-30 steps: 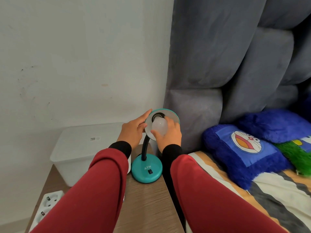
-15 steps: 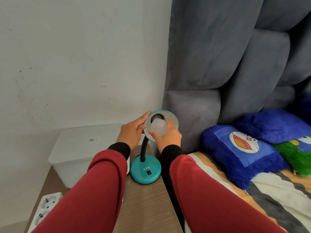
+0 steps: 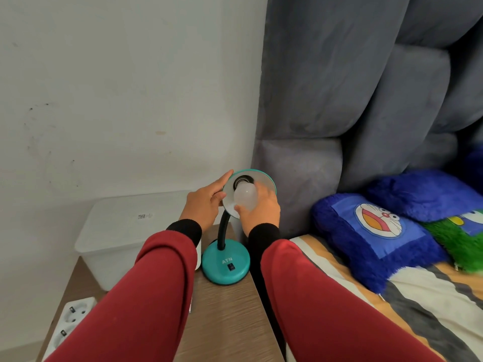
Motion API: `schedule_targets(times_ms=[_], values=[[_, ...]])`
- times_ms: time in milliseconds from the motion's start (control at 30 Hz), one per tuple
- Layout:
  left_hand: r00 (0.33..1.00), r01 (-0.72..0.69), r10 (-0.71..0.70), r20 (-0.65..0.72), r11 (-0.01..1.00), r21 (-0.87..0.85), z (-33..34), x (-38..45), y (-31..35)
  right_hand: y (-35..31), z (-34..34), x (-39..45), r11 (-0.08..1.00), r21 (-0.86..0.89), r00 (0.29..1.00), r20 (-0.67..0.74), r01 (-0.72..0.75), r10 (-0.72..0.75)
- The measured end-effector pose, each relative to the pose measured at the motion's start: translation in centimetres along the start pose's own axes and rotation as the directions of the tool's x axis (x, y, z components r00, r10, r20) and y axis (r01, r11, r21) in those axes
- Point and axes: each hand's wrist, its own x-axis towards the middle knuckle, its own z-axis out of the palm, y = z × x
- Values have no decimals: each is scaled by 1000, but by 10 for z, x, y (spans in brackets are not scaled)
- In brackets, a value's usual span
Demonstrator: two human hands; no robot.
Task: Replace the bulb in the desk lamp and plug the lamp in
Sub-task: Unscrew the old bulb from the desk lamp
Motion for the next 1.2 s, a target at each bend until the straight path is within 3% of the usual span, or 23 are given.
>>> schedule_targets(times_ms=[100,300,633,800,1033,1200], values=[[1000,11,-11,3,1000,-20,1,0,1,3,1,-3,997,-8,997,20,79,-79],[1000,-9,9,0,1000,3,0,-1,2,1,-2,-3,990,140,1000,-4,25,-24],[1000,-10,10,-12,1000,26,-1,0,0,-1,1,-3,996,85,999,0,35,-35],[1000,-7,7,3,1000,-3,-1,-1,2,3,3,-2,992,-31,992,6,123,-123],[1000,-11,10,1,1000,17,0,-1,1,2,-2,-2,993,121,1000,-2,3,-3],[1000,-10,10,9,1000,6,0,-1,1,5,3,-4,991,120,998,26,54,-57]])
